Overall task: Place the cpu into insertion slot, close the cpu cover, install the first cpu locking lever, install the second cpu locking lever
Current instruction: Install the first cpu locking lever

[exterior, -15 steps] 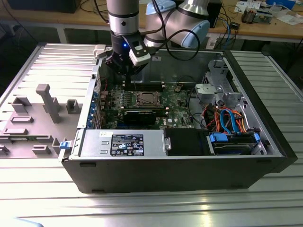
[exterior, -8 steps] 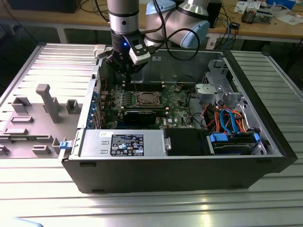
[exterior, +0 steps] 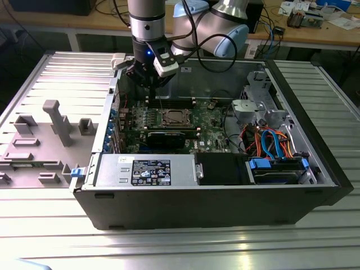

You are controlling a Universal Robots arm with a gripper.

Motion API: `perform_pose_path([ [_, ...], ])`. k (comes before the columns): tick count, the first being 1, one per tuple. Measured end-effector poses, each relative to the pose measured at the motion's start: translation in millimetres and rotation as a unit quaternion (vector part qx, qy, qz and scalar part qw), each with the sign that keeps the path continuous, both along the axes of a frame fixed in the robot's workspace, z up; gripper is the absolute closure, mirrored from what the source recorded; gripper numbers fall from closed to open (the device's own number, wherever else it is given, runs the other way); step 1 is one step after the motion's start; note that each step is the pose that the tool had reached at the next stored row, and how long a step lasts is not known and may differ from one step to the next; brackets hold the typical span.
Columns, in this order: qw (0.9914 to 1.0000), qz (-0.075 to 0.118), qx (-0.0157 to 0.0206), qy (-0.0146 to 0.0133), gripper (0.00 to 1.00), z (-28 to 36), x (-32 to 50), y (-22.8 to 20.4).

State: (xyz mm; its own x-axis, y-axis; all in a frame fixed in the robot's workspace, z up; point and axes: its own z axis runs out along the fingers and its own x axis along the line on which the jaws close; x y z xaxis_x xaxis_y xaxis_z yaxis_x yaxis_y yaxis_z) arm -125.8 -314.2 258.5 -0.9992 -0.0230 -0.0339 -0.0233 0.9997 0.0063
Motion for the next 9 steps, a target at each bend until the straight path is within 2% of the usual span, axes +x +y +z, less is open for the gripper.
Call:
perform_pose_path([
  [4, 1.0, 0.0, 0.0, 0.0, 0.89, 0.0, 0.6, 2.8],
  [9, 1.0, 0.0, -0.0008, 0.0, 0.89, -0.1, 6.7, 5.1],
])
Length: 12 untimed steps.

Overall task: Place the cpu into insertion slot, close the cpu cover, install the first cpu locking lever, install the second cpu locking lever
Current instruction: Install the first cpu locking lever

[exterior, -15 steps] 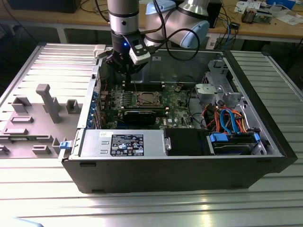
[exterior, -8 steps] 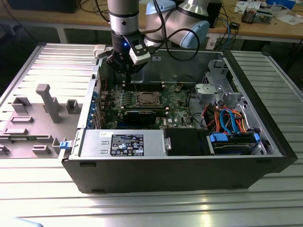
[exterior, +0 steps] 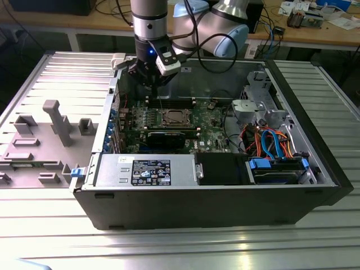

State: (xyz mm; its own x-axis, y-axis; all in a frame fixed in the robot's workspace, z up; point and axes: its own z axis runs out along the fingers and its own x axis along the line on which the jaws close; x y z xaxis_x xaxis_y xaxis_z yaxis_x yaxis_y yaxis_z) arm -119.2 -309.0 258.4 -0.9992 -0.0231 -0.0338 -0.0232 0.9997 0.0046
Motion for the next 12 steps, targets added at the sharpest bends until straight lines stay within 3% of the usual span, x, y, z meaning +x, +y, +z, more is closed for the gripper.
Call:
perform_pose_path([
  [12, 1.0, 0.0, -0.0014, 0.0, 0.89, -0.1, 17.3, 0.3],
])
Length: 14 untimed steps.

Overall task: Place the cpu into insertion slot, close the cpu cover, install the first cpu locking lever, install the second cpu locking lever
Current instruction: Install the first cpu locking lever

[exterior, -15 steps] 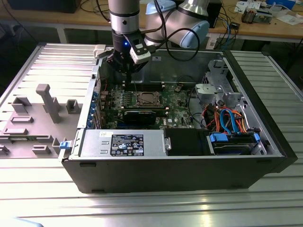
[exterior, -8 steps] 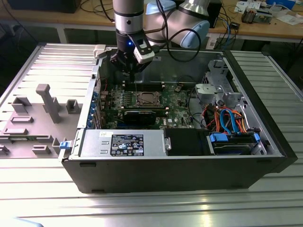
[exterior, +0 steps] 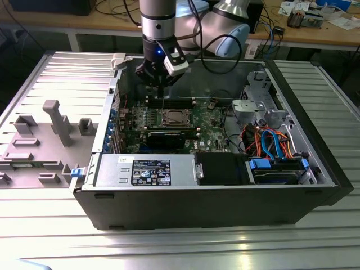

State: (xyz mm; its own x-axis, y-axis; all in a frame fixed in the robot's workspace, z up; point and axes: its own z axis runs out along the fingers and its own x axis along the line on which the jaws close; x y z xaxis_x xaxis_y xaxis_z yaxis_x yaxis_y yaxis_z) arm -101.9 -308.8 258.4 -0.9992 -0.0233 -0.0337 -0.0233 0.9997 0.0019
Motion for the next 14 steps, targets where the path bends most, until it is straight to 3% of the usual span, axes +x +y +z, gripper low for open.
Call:
perform_pose_path([
  [7, 1.0, 0.0, -0.0013, -0.0001, 0.89, -3.0, 5.5, 0.0],
  [9, 1.0, 0.0, 0.0017, 0.0, 0.89, -4.8, 5.7, -0.3],
  [12, 0.99992, 0.0, 0.0124, 0.0, 0.89, -7.0, 7.2, -1.9],
  [14, 0.99962, -0.002, 0.0273, -0.0001, 0.89, -8.7, 8.5, -2.7],
])
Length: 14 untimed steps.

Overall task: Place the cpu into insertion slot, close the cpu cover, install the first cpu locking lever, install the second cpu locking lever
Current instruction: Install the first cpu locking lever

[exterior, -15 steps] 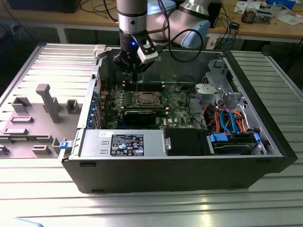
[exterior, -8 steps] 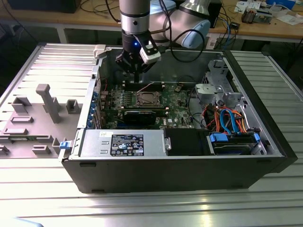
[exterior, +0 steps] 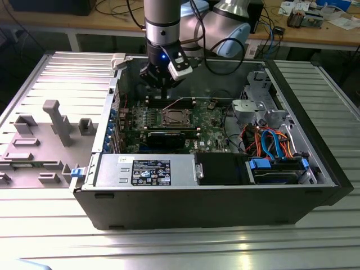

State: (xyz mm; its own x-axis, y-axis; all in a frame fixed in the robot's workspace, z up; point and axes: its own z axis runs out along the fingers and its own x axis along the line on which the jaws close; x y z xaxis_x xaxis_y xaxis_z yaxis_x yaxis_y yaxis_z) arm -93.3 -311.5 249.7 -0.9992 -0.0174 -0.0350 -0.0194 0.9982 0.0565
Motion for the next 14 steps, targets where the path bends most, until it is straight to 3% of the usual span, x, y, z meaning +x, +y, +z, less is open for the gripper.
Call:
perform_pose_path([
  [9, 1.0, -0.002, 0.0003, 0.0, 0.89, -15.4, 11.7, -0.1],
  [14, 1.0, 0.003, 0.0003, 0.0001, 0.89, -17.1, 13.3, -0.1],
])
